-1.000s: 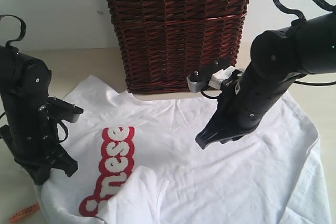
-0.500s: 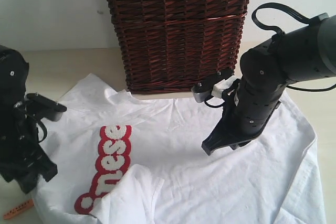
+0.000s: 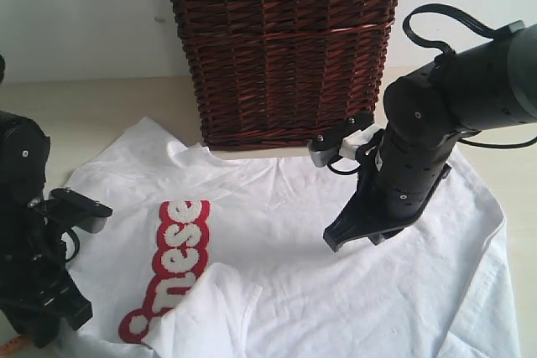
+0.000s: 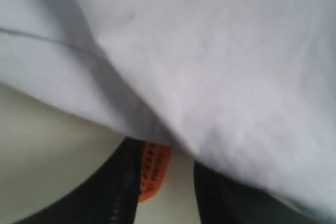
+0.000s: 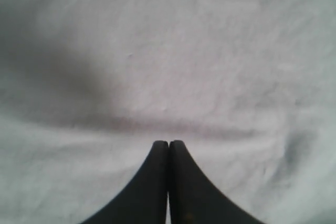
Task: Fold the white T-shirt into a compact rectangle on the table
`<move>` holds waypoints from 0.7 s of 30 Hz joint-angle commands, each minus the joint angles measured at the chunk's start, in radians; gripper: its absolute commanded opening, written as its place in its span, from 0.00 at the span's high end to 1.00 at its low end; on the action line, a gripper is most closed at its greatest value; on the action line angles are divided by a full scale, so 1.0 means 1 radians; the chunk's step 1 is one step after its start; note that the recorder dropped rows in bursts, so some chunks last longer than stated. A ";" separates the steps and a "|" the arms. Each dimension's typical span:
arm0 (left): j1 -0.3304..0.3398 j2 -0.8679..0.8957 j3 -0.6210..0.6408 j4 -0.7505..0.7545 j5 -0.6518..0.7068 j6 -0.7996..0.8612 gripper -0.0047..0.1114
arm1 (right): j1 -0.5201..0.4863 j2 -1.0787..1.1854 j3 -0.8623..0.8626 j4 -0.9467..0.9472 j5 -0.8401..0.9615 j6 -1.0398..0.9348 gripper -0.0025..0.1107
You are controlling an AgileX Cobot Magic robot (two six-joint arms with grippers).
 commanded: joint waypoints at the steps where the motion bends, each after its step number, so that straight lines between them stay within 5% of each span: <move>1: 0.001 0.053 0.007 0.156 0.003 -0.092 0.86 | 0.002 -0.003 -0.008 0.000 0.003 -0.005 0.98; 3: 0.001 0.053 -0.016 0.172 0.017 -0.103 0.96 | 0.002 -0.003 -0.008 0.000 0.003 -0.005 0.98; 10: 0.004 0.053 -0.040 0.331 0.100 -0.197 0.96 | 0.002 -0.003 -0.008 -0.002 0.005 -0.005 0.98; 21: 0.040 -0.016 -0.084 0.634 0.135 -0.624 0.96 | 0.002 0.008 -0.008 -0.032 0.025 0.004 0.98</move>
